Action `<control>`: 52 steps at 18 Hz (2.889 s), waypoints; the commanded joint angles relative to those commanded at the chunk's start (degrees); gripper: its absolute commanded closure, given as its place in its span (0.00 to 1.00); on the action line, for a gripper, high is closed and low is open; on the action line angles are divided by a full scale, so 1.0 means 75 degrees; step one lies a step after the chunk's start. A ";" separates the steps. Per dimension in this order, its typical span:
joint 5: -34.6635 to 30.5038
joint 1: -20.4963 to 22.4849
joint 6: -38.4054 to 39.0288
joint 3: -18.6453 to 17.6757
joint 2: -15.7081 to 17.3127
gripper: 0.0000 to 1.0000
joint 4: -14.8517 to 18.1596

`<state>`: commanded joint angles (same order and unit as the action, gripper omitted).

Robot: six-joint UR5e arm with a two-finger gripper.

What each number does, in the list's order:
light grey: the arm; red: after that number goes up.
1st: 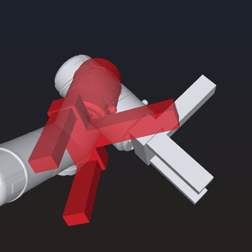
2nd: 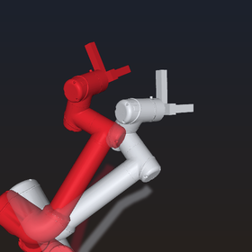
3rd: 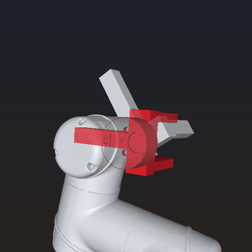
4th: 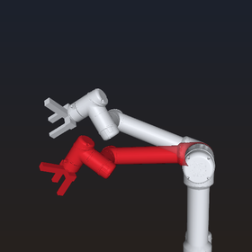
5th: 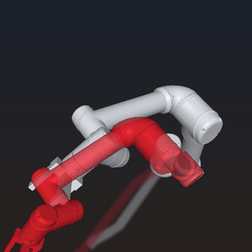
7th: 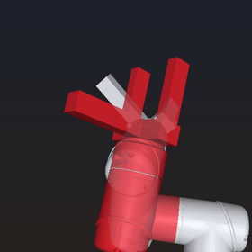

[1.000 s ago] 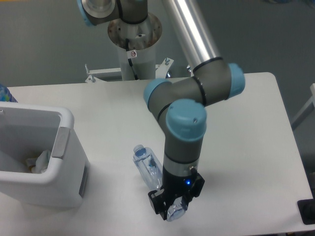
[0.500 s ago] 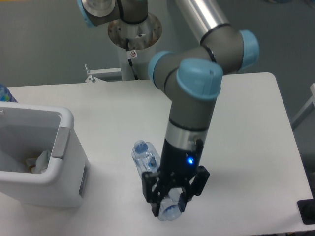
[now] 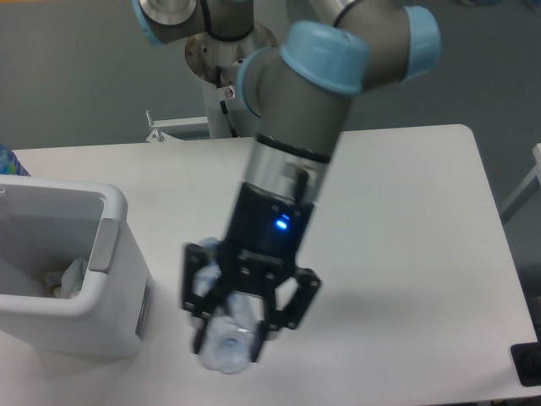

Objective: Place the trash in the trash can

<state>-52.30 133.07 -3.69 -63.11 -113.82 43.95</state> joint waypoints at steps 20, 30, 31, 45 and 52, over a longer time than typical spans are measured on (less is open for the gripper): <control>0.0001 -0.1887 -0.0105 -0.0326 0.0059 0.58 -0.0012; -0.0034 -0.1829 -0.0281 -0.0983 0.0551 0.00 0.0000; -0.0034 -0.1724 -0.0281 -0.0983 0.0551 0.00 0.0000; -0.0034 0.2037 -0.2669 -0.2693 0.0574 0.00 0.0023; -0.1518 0.2636 -0.4568 -0.3210 0.0504 0.00 0.0058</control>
<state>-63.69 152.84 -37.95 -87.19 -110.04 44.38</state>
